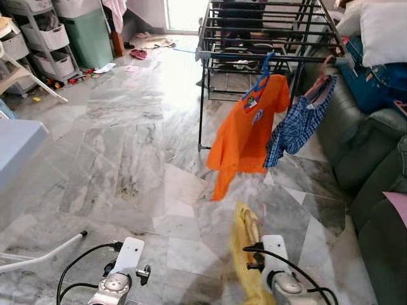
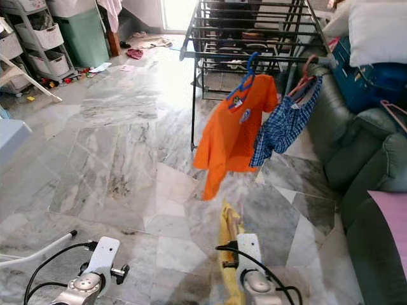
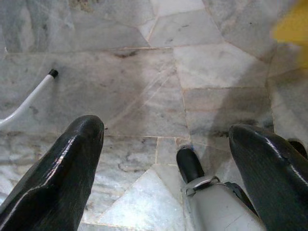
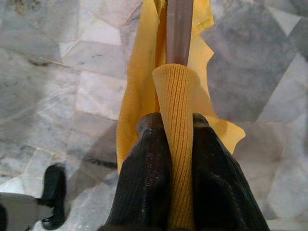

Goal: Hang hanger

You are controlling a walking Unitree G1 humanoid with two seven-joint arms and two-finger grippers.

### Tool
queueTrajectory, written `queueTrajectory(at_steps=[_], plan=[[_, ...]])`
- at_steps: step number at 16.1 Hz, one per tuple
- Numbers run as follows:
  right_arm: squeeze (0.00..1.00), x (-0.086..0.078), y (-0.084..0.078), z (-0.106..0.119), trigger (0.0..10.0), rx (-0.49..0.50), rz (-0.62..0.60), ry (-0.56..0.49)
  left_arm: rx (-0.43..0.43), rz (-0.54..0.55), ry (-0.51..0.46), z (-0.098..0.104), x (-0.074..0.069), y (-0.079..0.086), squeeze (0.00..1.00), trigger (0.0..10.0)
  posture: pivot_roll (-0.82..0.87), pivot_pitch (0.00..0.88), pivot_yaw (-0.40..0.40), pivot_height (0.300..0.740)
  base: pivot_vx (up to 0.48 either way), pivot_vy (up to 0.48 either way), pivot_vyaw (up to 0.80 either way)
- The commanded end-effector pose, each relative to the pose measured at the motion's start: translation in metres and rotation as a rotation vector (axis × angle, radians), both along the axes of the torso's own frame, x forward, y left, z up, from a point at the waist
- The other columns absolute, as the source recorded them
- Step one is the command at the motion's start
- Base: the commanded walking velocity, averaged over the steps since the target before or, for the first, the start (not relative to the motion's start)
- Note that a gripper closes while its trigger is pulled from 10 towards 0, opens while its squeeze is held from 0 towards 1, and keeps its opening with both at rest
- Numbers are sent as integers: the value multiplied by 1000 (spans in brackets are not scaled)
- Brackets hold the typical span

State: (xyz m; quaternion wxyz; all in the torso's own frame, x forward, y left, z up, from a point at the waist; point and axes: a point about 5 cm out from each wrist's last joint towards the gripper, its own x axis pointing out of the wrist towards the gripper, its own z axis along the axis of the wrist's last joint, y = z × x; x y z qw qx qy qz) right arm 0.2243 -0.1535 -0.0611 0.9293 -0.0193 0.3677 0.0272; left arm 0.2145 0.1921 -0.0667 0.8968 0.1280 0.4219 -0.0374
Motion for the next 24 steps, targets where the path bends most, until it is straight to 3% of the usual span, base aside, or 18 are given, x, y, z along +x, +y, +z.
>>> queueTrajectory(at_steps=[1,5,9,11,14,17,19,24], plan=[[0,4,-2,2,10000,-38,24,-12,16,22,3,0,-2,7,0,10000,-79,0,-37,740,0,0,0],[0,-1,0,-1,10000,-24,39,10,7,38,0,0,-5,17,0,10000,-69,0,-22,740,0,0,0],[0,3,-3,4,10000,-16,-13,-62,-38,60,-81,12,11,21,0,10000,-92,9,9,740,0,0,0],[0,5,-8,6,10000,5,-57,-82,-60,80,-85,13,12,23,0,10000,-107,27,13,740,0,0,0],[0,15,-6,14,10000,-4,-19,-147,-111,148,-109,16,15,29,0,10000,-122,59,8,740,193,0,0],[0,37,3,34,10000,17,1,-276,-126,92,-132,19,20,23,0,10000,-136,70,5,740,364,0,0],[0,56,13,57,10000,72,2,-406,-173,38,-182,26,32,10,0,10000,-137,75,3,740,388,0,0],[0,63,24,76,10000,123,22,-513,-253,38,-255,39,50,-6,0,10000,-143,78,5,740,399,117,0]])
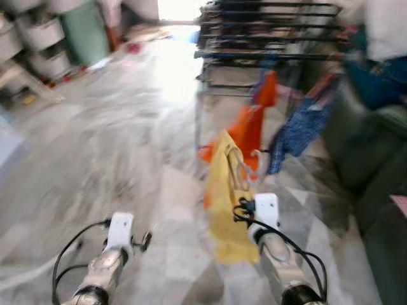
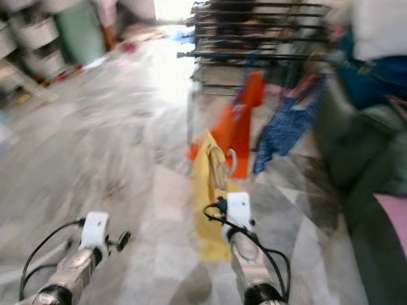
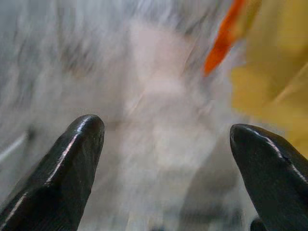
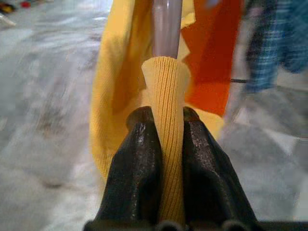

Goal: Hang hanger

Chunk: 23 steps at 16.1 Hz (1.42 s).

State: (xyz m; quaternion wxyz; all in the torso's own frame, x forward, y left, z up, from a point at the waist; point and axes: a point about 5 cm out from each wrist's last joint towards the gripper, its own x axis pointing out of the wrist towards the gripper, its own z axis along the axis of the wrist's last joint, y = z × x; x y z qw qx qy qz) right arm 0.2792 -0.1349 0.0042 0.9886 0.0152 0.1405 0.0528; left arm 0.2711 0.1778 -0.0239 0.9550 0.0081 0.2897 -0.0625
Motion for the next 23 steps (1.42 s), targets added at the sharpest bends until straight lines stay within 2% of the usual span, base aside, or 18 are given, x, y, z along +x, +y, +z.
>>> queueTrajectory(at_steps=[1,4,5,8,11,14,23], plan=[[0,8,7,11,10000,28,0,-47,5,9,16,-4,-6,8,0,10000,-144,78,6,740,375,300,0],[0,8,16,15,10000,42,37,-41,-8,1,32,-6,-8,3,0,10000,-146,80,8,740,237,307,0],[0,7,15,13,10000,33,39,-33,-9,1,37,-7,-8,1,0,10000,-146,80,8,740,0,0,0],[0,-10,2,-11,10000,23,-14,93,-26,9,58,-10,-11,-2,0,10000,-144,81,8,740,0,0,0],[0,-20,-1,-21,10000,34,-40,153,-14,-7,66,-11,-12,-2,0,10000,-148,77,8,740,0,0,0],[0,-22,-2,-24,10000,36,-53,174,-3,-10,81,-13,-14,-1,0,10000,-153,73,12,740,0,0,0],[0,-24,0,-29,10000,56,-73,233,13,-29,88,-14,-15,-1,0,10000,-152,75,19,740,0,352,0]])
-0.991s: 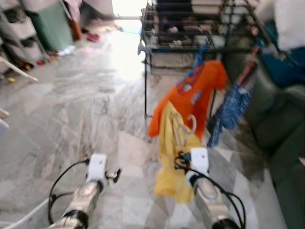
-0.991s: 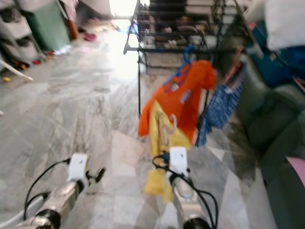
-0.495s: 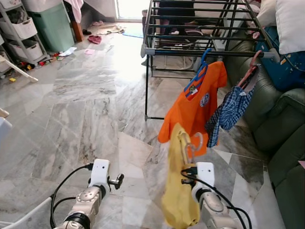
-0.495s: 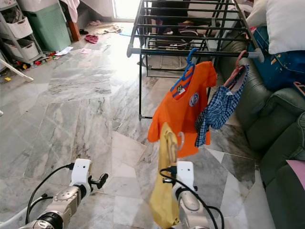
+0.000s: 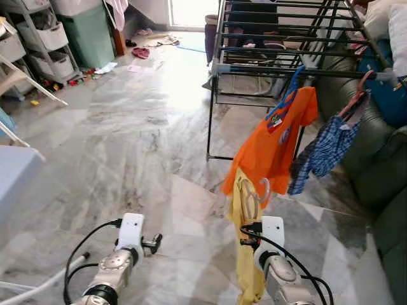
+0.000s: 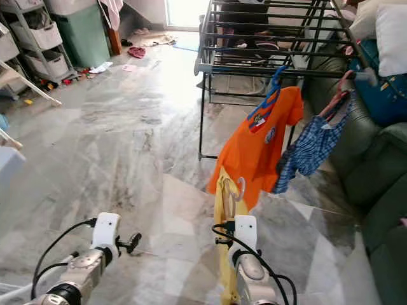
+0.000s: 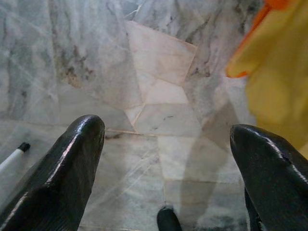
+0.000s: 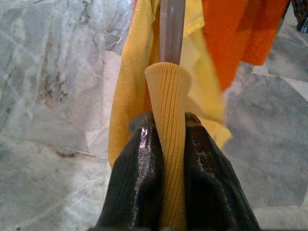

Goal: Hang hanger

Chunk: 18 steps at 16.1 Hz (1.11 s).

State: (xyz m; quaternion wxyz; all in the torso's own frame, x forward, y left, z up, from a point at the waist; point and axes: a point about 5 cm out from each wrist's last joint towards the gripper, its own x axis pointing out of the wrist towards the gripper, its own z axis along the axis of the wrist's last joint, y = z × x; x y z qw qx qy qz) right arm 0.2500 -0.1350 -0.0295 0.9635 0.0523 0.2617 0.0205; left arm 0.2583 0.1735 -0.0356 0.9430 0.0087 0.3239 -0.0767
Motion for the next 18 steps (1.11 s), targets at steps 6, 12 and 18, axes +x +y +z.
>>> queueTrajectory(at_steps=[6,12,18], plan=[[0,-7,-3,-11,10000,8,-7,87,23,-11,35,-7,-10,1,0,10000,-148,77,20,740,0,411,0],[0,-11,-4,-18,10000,-33,42,132,65,14,118,-21,-29,10,0,10000,-137,72,3,740,0,0,0],[0,-29,-7,-34,10000,-82,107,244,137,16,182,-30,-44,16,0,10000,-114,59,-30,740,0,0,248]])
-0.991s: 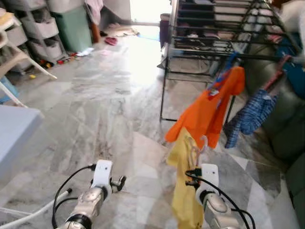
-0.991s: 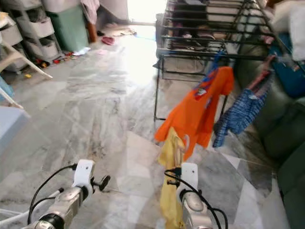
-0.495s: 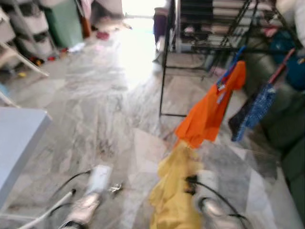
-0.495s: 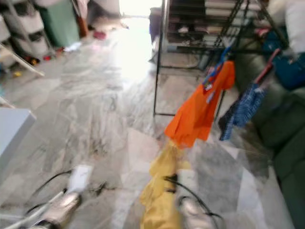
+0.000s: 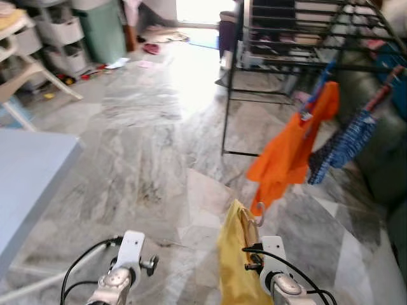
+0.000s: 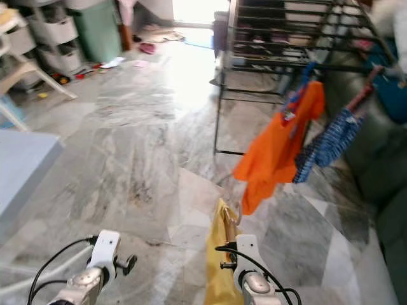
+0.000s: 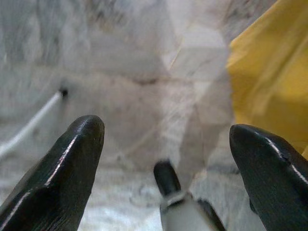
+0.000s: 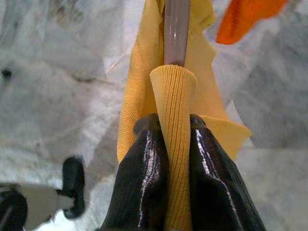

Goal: Hang hanger

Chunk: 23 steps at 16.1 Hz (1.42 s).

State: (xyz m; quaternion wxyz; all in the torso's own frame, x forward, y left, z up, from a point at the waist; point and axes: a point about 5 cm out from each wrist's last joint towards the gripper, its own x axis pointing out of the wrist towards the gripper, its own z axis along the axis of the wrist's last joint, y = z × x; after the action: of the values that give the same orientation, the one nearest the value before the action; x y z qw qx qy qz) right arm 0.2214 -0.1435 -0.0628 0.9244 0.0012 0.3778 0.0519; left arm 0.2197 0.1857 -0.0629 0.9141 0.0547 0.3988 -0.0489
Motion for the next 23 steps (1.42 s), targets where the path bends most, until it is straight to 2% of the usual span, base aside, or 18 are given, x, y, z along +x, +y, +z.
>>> queueTrajectory(at_steps=[1,3,6,8,10,11,13,14,15,16,18,19,21,23], plan=[[0,-2,2,-2,10000,-11,22,15,31,6,43,-5,-8,6,0,10000,-104,57,-40,740,0,0,0],[0,-2,3,-2,10000,-39,70,27,44,34,68,-8,-15,10,0,10000,-64,54,-66,740,0,0,0],[0,1,4,-1,10000,-57,97,29,57,11,74,-10,-19,10,0,10000,-40,47,-67,740,0,0,0],[0,5,3,1,10000,-42,71,14,59,-13,85,-13,-24,9,0,10000,-41,42,-56,740,0,0,0],[0,11,-2,6,10000,-43,-15,-44,91,-38,80,-14,-28,10,0,10000,-47,33,-41,740,0,0,0],[0,16,-10,11,10000,-56,-72,-80,88,6,36,-12,-26,13,0,10000,-47,33,-41,740,0,0,0],[0,26,-14,18,10000,-50,-100,-127,57,92,-6,-6,-17,18,0,10000,-68,28,-25,740,0,0,0],[0,32,-19,24,10000,-63,-107,-158,73,81,-63,7,5,21,0,10000,-78,25,-22,740,0,0,0],[0,35,-22,26,10000,-66,-112,-169,74,70,-98,17,21,21,0,10000,-83,26,-21,740,0,0,0],[0,40,-26,31,10000,-80,-119,-193,51,87,-156,32,41,20,0,10000,-87,27,-20,740,0,0,0],[0,50,-34,40,10000,-90,-152,-231,-1,146,-266,58,71,20,0,10000,-92,29,-19,740,0,0,0],[0,54,-35,44,10000,-85,-163,-248,-15,147,-302,66,80,16,0,10000,-94,30,-18,740,0,0,0],[0,56,-35,45,10000,-88,-161,-249,-19,108,-317,70,85,7,0,10000,-99,30,-16,740,0,0,0],[0,50,-31,39,10000,-93,-143,-219,14,53,-264,57,74,0,0,10000,-101,31,-14,740,0,0,0]])
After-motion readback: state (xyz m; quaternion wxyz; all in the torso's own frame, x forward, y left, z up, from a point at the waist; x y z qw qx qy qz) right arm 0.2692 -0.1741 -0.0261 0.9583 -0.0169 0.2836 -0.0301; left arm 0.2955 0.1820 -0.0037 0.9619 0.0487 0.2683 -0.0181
